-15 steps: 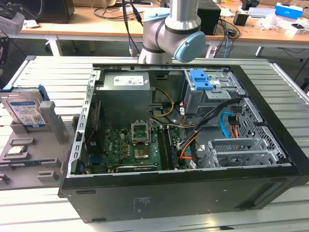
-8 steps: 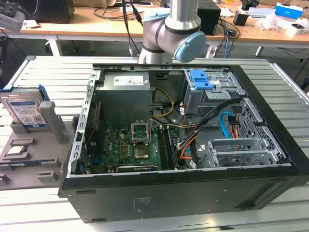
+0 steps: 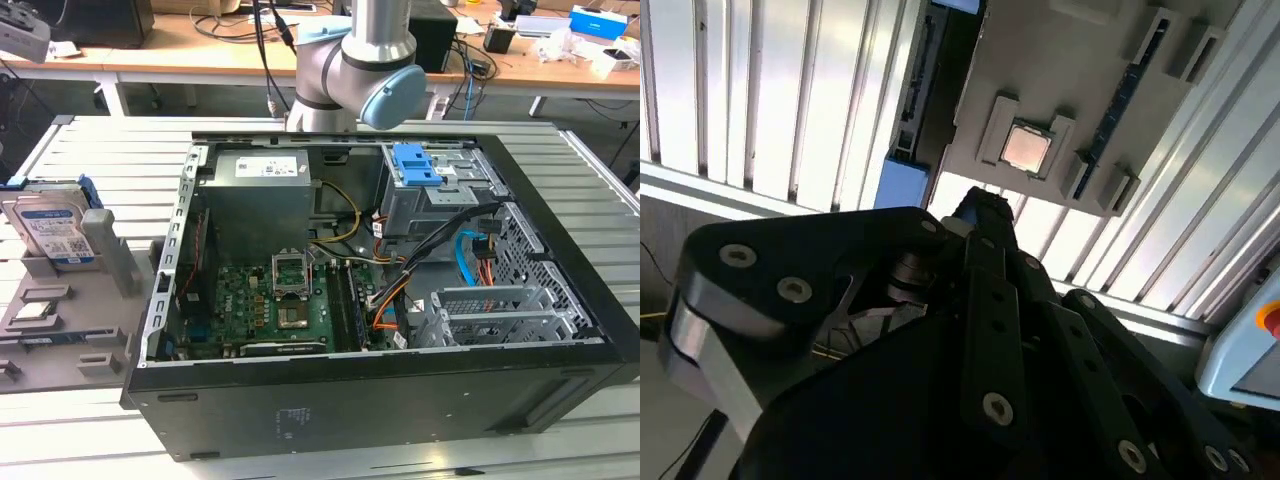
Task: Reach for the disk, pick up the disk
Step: 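Pick up the disk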
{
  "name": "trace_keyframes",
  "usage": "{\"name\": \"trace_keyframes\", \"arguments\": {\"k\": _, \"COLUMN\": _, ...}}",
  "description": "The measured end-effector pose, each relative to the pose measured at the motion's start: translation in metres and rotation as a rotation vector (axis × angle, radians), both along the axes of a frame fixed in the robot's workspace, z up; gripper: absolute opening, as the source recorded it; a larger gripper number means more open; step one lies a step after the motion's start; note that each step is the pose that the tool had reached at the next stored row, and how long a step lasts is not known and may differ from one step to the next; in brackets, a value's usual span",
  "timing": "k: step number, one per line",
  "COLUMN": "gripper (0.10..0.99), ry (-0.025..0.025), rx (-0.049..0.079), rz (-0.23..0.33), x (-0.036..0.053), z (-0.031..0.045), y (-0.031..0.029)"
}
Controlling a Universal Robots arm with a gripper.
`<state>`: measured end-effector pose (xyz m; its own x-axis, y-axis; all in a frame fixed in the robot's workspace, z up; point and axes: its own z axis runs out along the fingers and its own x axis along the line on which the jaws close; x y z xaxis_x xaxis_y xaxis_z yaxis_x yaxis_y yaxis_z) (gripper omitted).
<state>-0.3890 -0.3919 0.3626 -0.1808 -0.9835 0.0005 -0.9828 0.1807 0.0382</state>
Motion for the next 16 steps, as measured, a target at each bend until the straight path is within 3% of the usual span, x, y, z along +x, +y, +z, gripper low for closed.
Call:
{"name": "trace_keyframes", "arguments": {"k": 4, "gripper": 0.106, "ry": 0.0000, "rx": 0.000, "rz": 0.065, "x": 0.0000, "z": 0.0000, "y": 0.0000}}
{"name": "trace_keyframes", "arguments": {"k": 6, "gripper": 0.106, "ry": 0.0000, "rx": 0.000, "rz": 0.124, "x": 0.0000, "z": 0.0000, "y": 0.0000}}
{"name": "trace_keyframes", "arguments": {"k": 12, "gripper": 0.114, "ry": 0.0000, "rx": 0.000, "rz": 0.132, "x": 0.0000, "z": 0.0000, "y": 0.0000}}
{"name": "trace_keyframes", "arguments": {"k": 13, "gripper": 0.169, "ry": 0.0000, "rx": 0.000, "rz": 0.132, "x": 0.0000, "z": 0.0000, "y": 0.0000}}
{"name": "trace_keyframes", "arguments": {"k": 14, "gripper": 0.169, "ry": 0.0000, "rx": 0.000, "rz": 0.132, "x": 0.0000, "z": 0.0000, "y": 0.0000}}
{"name": "trace_keyframes", "arguments": {"k": 16, "gripper": 0.298, "ry": 0.0000, "rx": 0.000, "rz": 0.132, "x": 0.0000, "z": 0.0000, "y": 0.0000}}
